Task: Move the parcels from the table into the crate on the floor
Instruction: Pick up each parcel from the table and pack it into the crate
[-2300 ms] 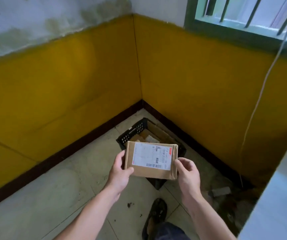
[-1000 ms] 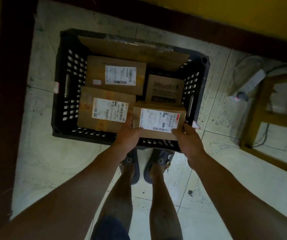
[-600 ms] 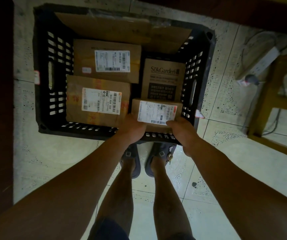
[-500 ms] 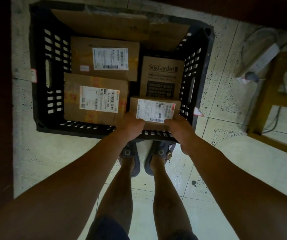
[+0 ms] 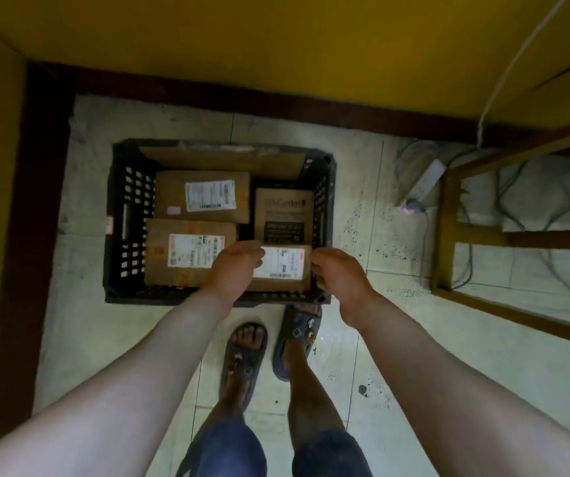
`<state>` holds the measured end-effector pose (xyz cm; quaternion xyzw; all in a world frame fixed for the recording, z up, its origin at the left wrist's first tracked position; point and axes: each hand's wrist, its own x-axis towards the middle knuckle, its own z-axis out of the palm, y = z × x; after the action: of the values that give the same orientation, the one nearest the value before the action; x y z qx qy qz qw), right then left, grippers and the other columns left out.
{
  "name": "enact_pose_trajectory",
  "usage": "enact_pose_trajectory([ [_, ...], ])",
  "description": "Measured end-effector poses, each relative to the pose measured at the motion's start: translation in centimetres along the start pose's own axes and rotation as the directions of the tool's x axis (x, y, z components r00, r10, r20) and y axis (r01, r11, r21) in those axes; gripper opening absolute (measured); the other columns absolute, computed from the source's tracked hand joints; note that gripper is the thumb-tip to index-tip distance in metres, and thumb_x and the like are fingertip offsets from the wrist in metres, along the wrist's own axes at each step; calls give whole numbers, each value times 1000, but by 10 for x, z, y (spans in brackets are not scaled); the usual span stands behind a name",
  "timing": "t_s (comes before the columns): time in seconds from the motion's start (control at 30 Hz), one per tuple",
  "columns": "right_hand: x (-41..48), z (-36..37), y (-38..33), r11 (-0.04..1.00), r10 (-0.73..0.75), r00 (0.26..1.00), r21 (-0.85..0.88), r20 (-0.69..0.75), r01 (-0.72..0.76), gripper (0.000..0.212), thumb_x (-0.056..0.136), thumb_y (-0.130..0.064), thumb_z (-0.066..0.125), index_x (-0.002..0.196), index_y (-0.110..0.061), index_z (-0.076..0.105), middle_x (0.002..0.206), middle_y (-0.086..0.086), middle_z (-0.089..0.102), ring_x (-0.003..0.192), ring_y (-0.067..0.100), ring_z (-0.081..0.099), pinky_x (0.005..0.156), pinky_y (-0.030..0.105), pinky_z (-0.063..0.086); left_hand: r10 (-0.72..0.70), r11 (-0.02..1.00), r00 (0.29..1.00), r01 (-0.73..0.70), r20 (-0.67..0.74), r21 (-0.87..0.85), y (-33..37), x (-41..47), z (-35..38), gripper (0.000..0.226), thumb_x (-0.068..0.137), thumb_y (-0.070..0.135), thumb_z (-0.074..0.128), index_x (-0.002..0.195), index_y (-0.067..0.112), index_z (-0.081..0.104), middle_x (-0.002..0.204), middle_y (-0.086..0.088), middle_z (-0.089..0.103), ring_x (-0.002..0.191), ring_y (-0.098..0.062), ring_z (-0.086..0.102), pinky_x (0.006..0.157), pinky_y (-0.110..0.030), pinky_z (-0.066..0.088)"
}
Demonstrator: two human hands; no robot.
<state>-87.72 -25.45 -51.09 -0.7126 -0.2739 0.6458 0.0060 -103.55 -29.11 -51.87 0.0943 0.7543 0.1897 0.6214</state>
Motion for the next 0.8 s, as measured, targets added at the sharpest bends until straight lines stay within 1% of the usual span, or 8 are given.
enact_pose_trajectory([
  [0.07, -43, -14, -16, 997, -46, 999, 67, -20, 47, 19, 89, -22, 54, 97, -11, 68, 98, 5, 73, 94, 21, 67, 93, 44, 51, 83, 997, 996, -83, 21, -1, 23, -35, -2, 35, 99, 24, 54, 134, 21, 58, 128, -1, 63, 116, -16, 58, 98, -31, 45],
  [0.13, -89, -28, -29, 988, -125, 990, 86, -72, 131, 17, 89, -21, 55, 95, -11, 68, 87, -2, 70, 86, 15, 66, 91, 40, 51, 182, 983, 981, -182, 70, -12, 49, -81, -5, 32, 101, 25, 50, 131, 21, 59, 125, 1, 65, 114, -13, 60, 92, -30, 46],
  [0.2, -139, -44, -36, 972, -186, 973, 116, -136, 202, 18, 93, -23, 56, 107, -19, 66, 96, -11, 66, 98, 13, 63, 95, 37, 50, 260, 965, 957, -263, 129, 10, 67, -126, -6, 30, 101, 24, 48, 128, 20, 60, 123, 0, 66, 114, -14, 60, 91, -32, 47],
  [0.3, -213, -68, -43, 952, -249, 940, 117, -232, 282, 35, 95, -30, 57, 129, -25, 58, 123, -7, 61, 119, 16, 55, 107, 40, 43, 365, 927, 909, -374, 200, 12, 100, -191, -4, 29, 102, 22, 48, 129, 21, 60, 123, 1, 66, 115, -13, 61, 104, -34, 44],
  [0.4, -276, -97, -39, 933, -274, 904, 137, -328, 333, 36, 95, -32, 57, 131, -27, 57, 131, -3, 60, 121, 17, 56, 107, 43, 43, 389, 908, 879, -416, 276, 48, 127, -245, 11, 27, 103, 23, 48, 126, 23, 62, 123, 3, 66, 110, -10, 61, 99, -30, 45],
  [0.53, -342, -147, -25, 918, -329, 854, 76, -403, 389, 33, 96, -37, 54, 127, -29, 59, 130, -7, 60, 119, 15, 55, 106, 42, 44, 471, 852, 811, -520, 347, 57, 146, -309, 53, 18, 99, 25, 54, 109, 29, 68, 113, 6, 71, 105, -9, 65, 96, -31, 48],
  [0.67, -389, -210, 7, 879, -362, 778, 90, -513, 468, 29, 94, -33, 58, 122, -25, 64, 123, -6, 65, 117, 13, 59, 105, 36, 44, 494, 820, 734, -572, 466, 32, 148, -366, 118, 18, 98, 21, 56, 110, 25, 69, 100, 10, 75, 89, -3, 71, 73, -19, 53],
  [0.8, -420, -293, 59, 827, -337, 709, 165, -619, 537, 29, 93, -27, 61, 119, -17, 66, 114, -2, 69, 112, 18, 63, 103, 37, 47, 467, 777, 657, -624, 593, 80, 136, -424, 208, 23, 99, 16, 53, 118, 17, 66, 109, 4, 73, 103, -12, 67, 88, -27, 49],
])
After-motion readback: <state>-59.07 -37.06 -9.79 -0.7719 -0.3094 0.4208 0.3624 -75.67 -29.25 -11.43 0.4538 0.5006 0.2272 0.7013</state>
